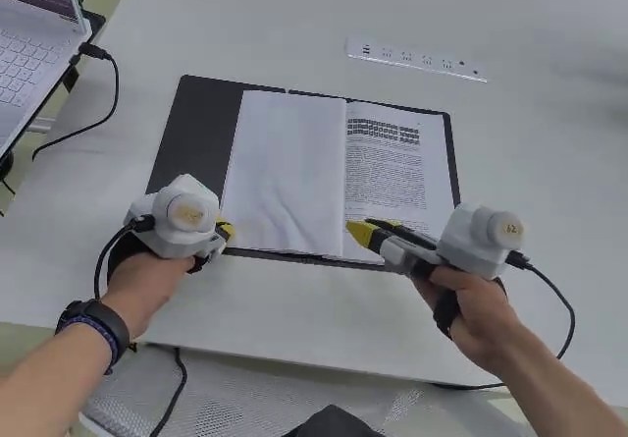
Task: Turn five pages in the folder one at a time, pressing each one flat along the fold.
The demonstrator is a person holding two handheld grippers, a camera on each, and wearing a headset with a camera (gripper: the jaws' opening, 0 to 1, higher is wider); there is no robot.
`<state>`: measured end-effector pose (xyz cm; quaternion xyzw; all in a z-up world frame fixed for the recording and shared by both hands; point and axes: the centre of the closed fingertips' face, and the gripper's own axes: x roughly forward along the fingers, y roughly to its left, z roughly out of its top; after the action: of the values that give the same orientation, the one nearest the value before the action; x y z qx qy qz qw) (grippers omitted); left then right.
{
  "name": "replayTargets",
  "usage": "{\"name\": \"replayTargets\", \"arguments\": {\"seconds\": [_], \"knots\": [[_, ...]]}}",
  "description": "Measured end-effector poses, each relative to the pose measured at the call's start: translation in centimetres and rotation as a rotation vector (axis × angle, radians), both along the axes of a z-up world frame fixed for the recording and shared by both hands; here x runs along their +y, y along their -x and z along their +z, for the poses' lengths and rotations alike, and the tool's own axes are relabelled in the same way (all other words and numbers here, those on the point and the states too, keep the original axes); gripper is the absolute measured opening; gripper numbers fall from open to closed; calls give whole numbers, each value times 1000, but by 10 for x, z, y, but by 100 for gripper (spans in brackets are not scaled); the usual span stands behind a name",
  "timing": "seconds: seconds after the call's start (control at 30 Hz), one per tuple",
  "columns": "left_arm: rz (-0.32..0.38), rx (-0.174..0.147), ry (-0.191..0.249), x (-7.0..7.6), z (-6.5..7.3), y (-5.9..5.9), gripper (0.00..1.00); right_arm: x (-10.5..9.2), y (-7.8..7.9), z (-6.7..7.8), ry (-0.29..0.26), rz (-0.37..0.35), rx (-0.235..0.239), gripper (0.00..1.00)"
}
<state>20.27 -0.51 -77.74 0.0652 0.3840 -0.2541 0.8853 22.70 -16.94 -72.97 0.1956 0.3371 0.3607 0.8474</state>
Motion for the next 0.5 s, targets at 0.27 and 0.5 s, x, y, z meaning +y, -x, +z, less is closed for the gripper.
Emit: {"name": "replayTargets", "arguments": {"seconds": [0.27,0.5], "knots": [[-5,11,-1,0,-1,-1,0,14,-35,-1,-13,-11,-21,16],[13,15,4,2,-6,-7,0,17,-65,-10,-33,-53,-3,12]]}}
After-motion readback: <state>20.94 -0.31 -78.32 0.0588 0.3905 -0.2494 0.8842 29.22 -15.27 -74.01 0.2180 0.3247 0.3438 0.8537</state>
